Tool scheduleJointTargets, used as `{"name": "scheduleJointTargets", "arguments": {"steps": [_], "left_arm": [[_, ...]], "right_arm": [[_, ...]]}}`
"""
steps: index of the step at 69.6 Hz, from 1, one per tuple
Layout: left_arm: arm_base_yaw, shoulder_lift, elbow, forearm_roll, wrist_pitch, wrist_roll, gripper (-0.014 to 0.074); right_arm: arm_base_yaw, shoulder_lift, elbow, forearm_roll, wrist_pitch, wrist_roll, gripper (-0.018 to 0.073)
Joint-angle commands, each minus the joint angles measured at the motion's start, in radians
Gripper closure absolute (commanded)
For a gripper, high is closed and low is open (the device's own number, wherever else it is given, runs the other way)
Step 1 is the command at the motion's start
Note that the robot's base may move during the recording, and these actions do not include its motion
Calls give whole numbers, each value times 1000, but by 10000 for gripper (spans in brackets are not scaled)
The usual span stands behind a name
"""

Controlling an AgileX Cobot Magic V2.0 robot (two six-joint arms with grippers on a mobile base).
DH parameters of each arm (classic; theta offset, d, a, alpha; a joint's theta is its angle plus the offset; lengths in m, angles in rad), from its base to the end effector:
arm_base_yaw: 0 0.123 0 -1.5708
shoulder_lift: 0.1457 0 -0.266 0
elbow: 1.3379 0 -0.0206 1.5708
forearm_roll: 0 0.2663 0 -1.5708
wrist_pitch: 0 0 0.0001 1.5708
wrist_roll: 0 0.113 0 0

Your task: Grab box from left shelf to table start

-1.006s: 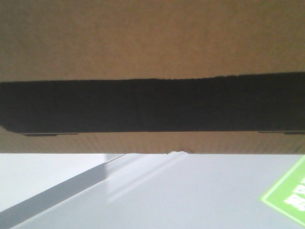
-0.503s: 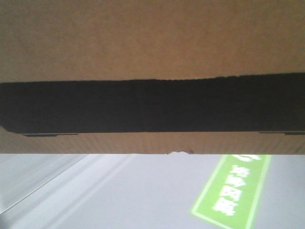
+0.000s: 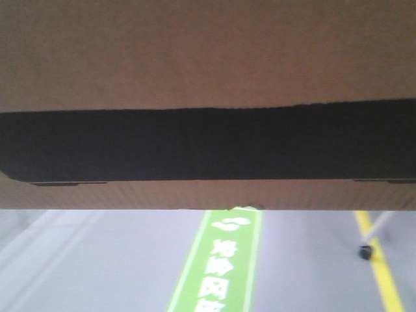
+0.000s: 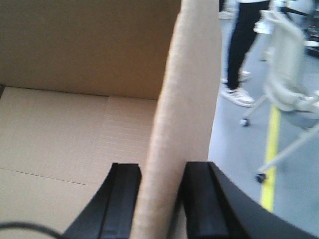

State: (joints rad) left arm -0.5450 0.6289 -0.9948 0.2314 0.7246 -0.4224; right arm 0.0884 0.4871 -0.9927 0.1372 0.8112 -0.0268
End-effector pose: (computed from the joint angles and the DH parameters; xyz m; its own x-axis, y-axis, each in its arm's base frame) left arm 0.1357 -0.0622 0.4155 -0.3065 -0.0977 -0.9469 0.3214 0.9257 -0.1995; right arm 0.1033 0.0204 0.4222 -0.2233 0.0481 -0.9736 -0.1696 0.9816 0.0874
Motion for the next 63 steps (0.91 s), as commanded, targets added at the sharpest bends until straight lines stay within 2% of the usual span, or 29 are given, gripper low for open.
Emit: {"name": "scheduleJointTargets", "arguments": {"steps": [1,63], "left_arm": [[-14,-8,-40,-98,-205,-29,692],[-14,-8,-40,-98,-205,-29,692]], "right_arm": [[-1,14,-34,31,-142,7,504],[-1,14,-34,31,-142,7,504]]}}
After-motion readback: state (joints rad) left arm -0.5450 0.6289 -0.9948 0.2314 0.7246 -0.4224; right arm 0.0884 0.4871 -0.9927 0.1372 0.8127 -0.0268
